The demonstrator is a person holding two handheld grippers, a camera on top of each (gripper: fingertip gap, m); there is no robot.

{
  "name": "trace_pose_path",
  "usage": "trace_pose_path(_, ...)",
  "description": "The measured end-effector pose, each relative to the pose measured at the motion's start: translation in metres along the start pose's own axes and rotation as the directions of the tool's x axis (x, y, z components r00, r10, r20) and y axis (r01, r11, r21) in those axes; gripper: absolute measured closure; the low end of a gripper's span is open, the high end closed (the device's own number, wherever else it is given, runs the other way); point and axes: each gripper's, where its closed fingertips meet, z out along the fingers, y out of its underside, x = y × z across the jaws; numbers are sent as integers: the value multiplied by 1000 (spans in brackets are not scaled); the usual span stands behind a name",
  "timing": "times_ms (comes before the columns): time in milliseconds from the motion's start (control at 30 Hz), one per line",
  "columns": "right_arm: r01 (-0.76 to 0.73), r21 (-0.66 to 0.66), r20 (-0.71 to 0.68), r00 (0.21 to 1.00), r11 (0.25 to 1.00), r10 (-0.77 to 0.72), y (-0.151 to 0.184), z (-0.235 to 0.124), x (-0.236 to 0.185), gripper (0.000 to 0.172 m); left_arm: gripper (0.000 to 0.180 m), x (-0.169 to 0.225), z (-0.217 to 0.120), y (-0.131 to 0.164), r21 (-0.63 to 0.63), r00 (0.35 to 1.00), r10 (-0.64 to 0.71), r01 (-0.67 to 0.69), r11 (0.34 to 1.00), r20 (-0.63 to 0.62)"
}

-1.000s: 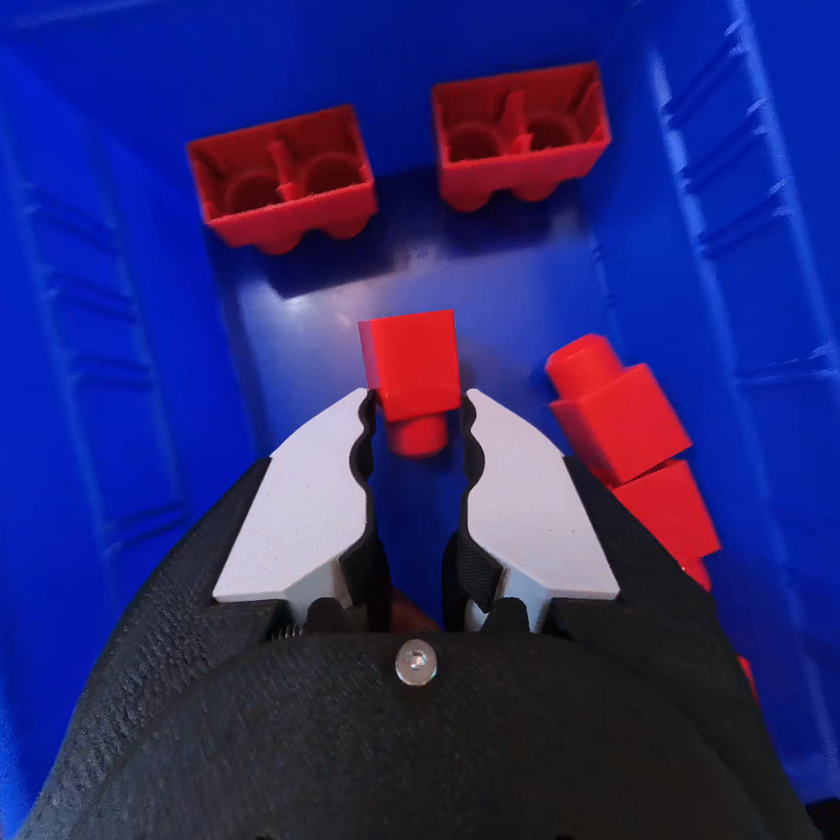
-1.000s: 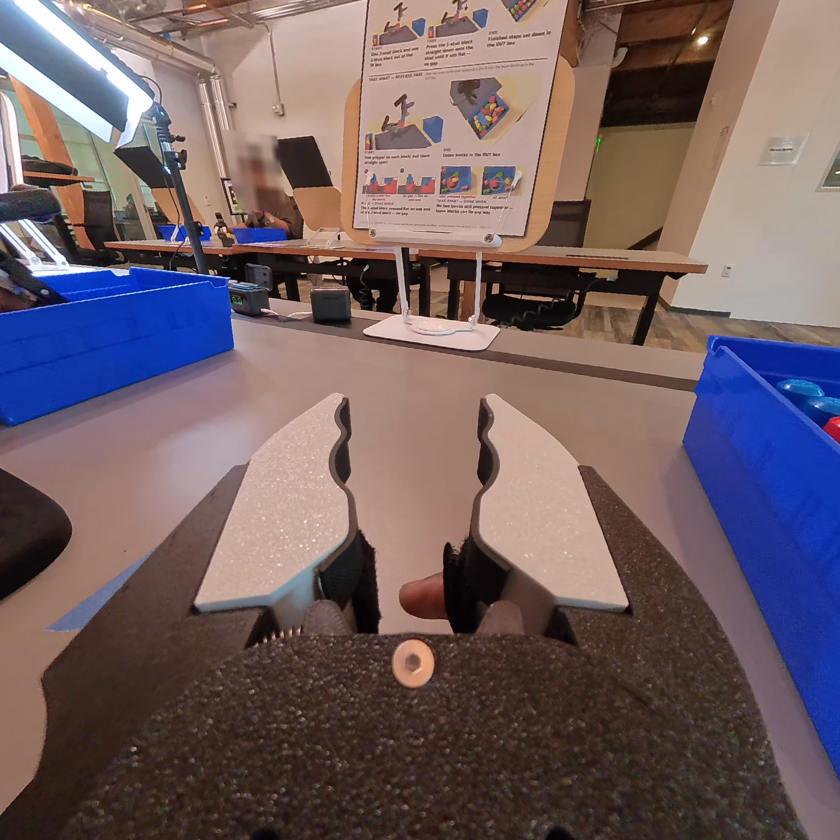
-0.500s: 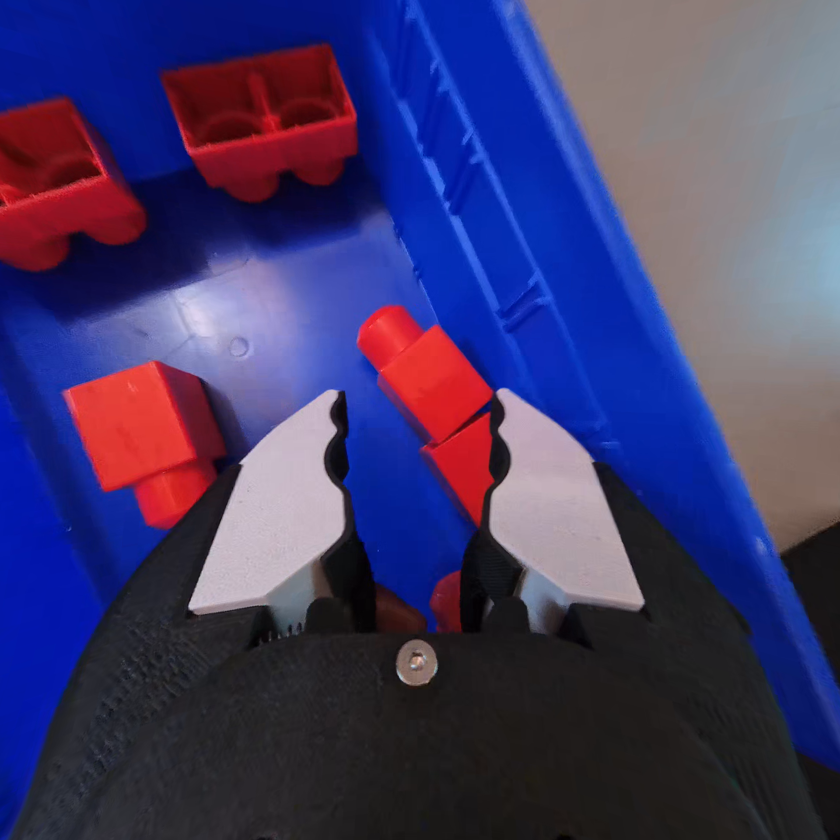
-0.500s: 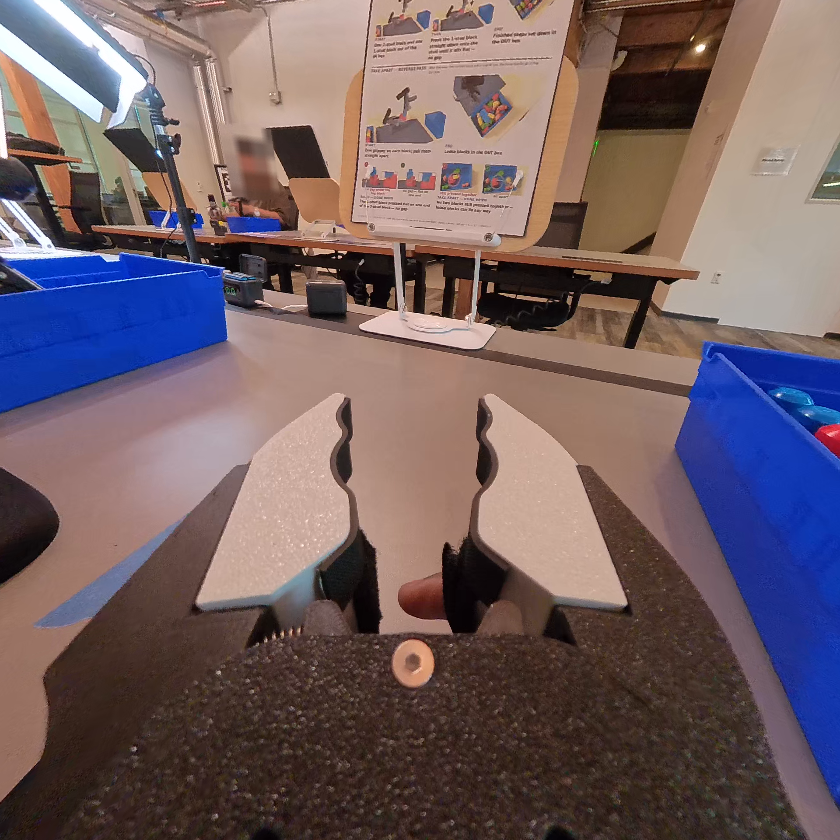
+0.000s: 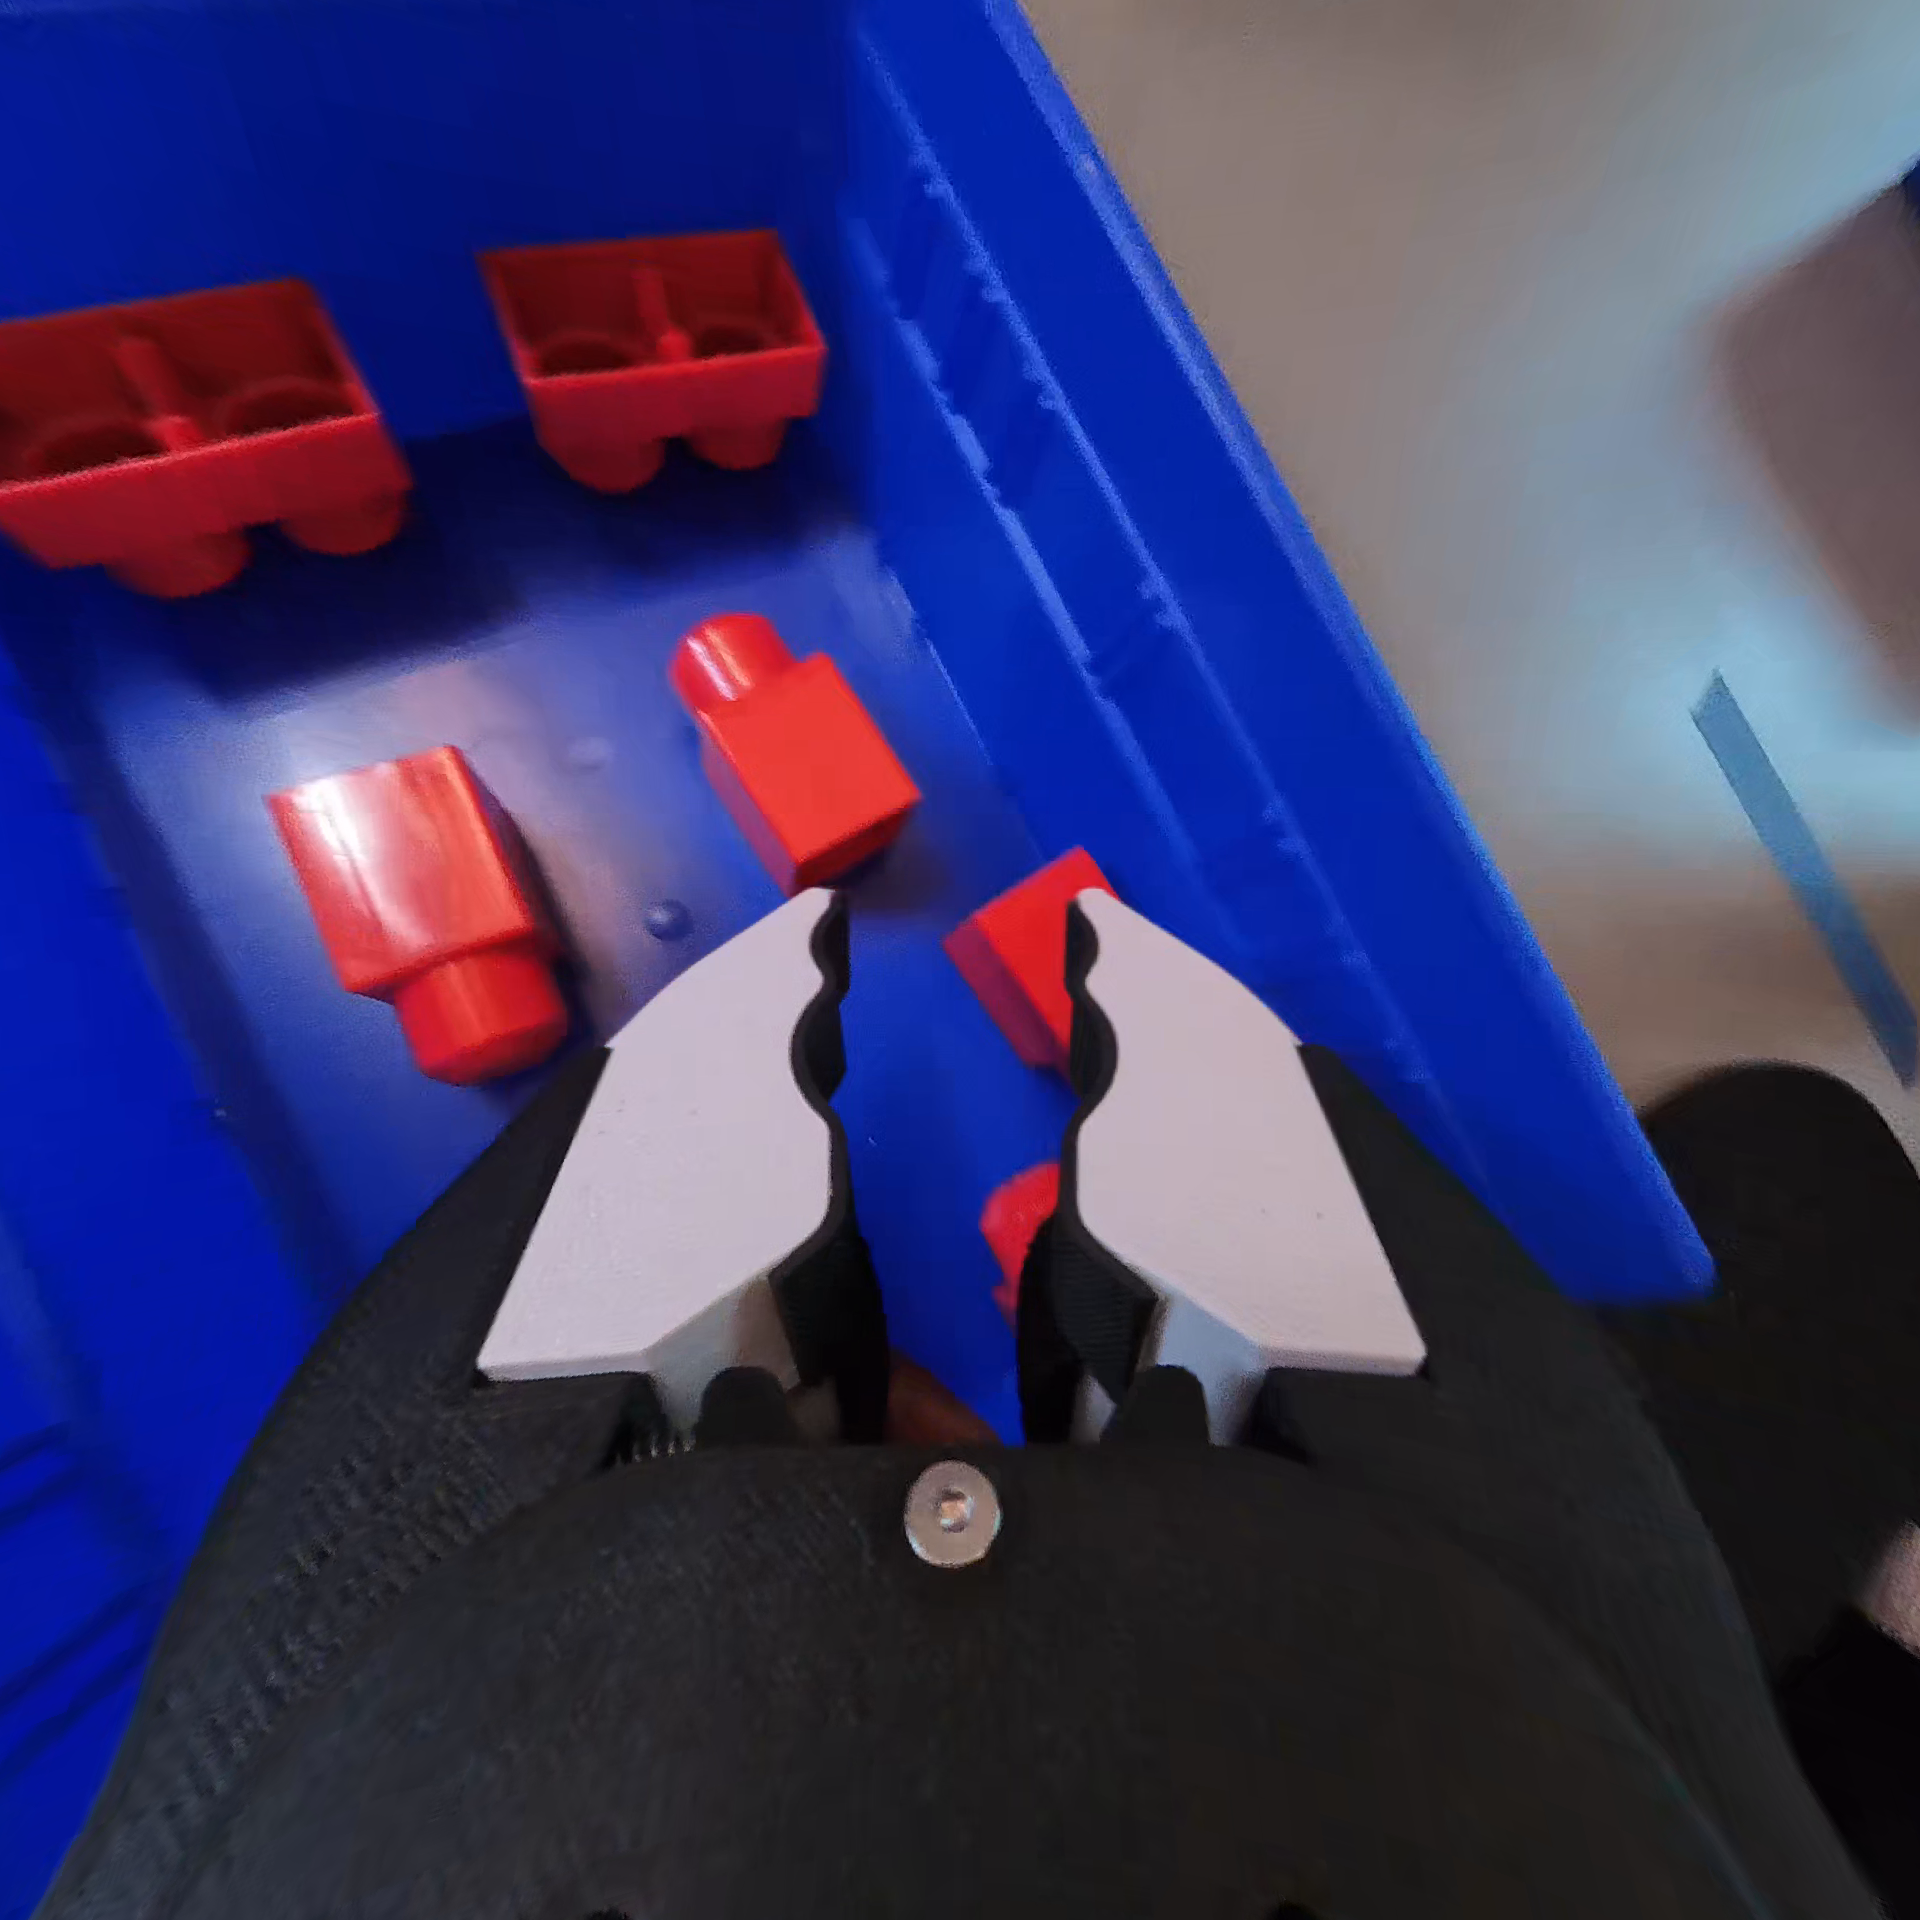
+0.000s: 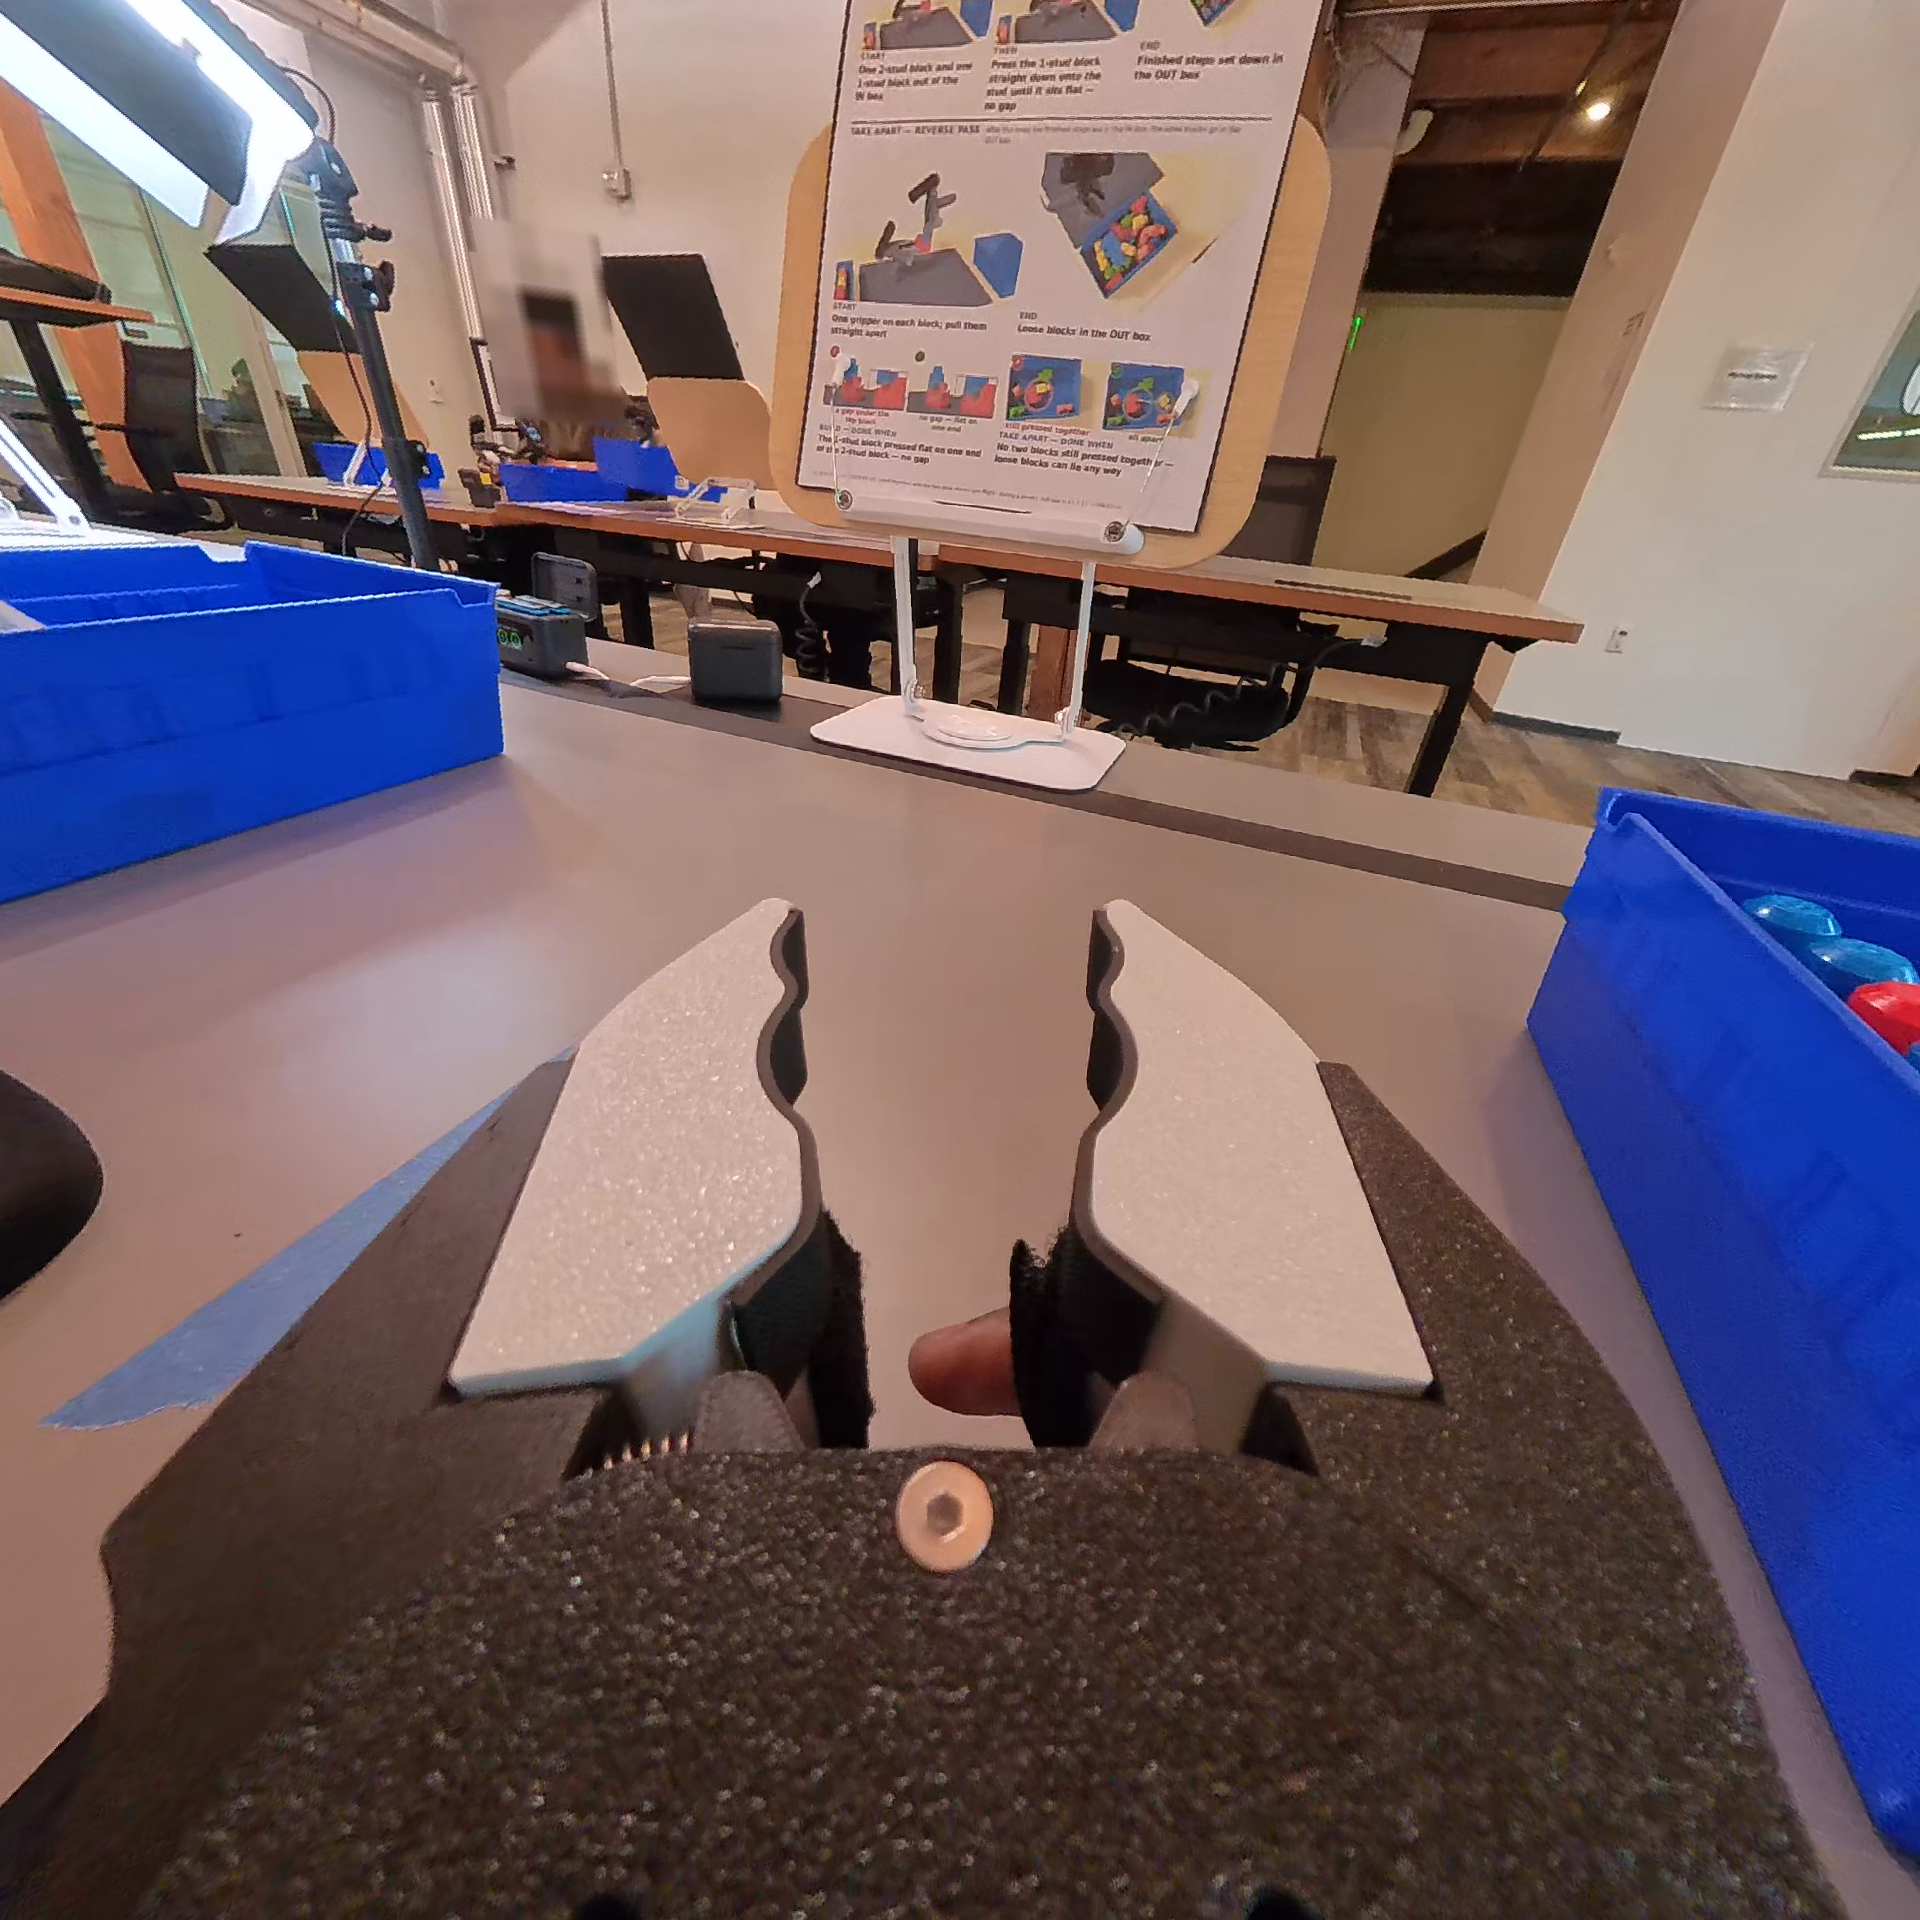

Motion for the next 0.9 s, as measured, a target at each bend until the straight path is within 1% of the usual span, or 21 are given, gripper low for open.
trace_pose_path(67,7,0,2,1000,1000,-7,0,0,-1,120,131,13,1,20,-124,998,43,-48,991,-49)
trace_pose_path(133,12,3,1,1000,1000,-12,0,0,-1,120,127,15,1,37,-230,997,71,-79,970,-44)
trace_pose_path(267,7,10,0,1000,1000,-7,-2,-1,-1,120,124,26,-13,49,-292,989,80,-113,950,-124)
trace_pose_path(333,8,9,1,1000,1000,-8,-1,-1,-1,120,124,18,-19,56,-340,995,61,-86,937,-84)
trace_pose_path(433,12,12,0,1000,1000,-12,-2,-1,-1,120,128,14,-16,70,-415,998,15,-42,909,-67)
trace_pose_path(500,12,14,-1,1000,1000,-12,-2,-1,-1,120,130,19,-13,70,-412,995,-35,-6,911,-93)
trace_pose_path(600,11,15,-1,1000,1000,-11,-2,-1,-1,120,131,18,-10,68,-403,996,-48,12,915,-79)
trace_pose_path(633,11,15,-1,1000,1000,-11,-2,-1,-1,120,135,13,-10,71,-424,998,-38,12,906,-51)
trace_pose_path(667,12,15,0,1000,1000,-12,-2,-1,-1,120,133,9,-8,74,-438,999,-35,17,899,-32)
trace_pose_path(733,13,16,0,1000,1000,-13,-2,-1,-1,120,134,10,-4,75,-434,998,-49,22,900,-50)
trace_pose_path(767,13,17,0,1000,1000,-13,-3,-1,-1,120,135,7,-4,74,-429,998,-50,30,903,-36)
trace_pose_path(800,13,17,0,1000,1000,-13,-3,-1,-1,120,139,4,-4,74,-429,999,-47,33,903,-23)
trace_pose_path(900,11,19,0,1000,1000,-11,-3,-1,-1,120,153,10,-6,76,-437,996,-67,34,899,-60)
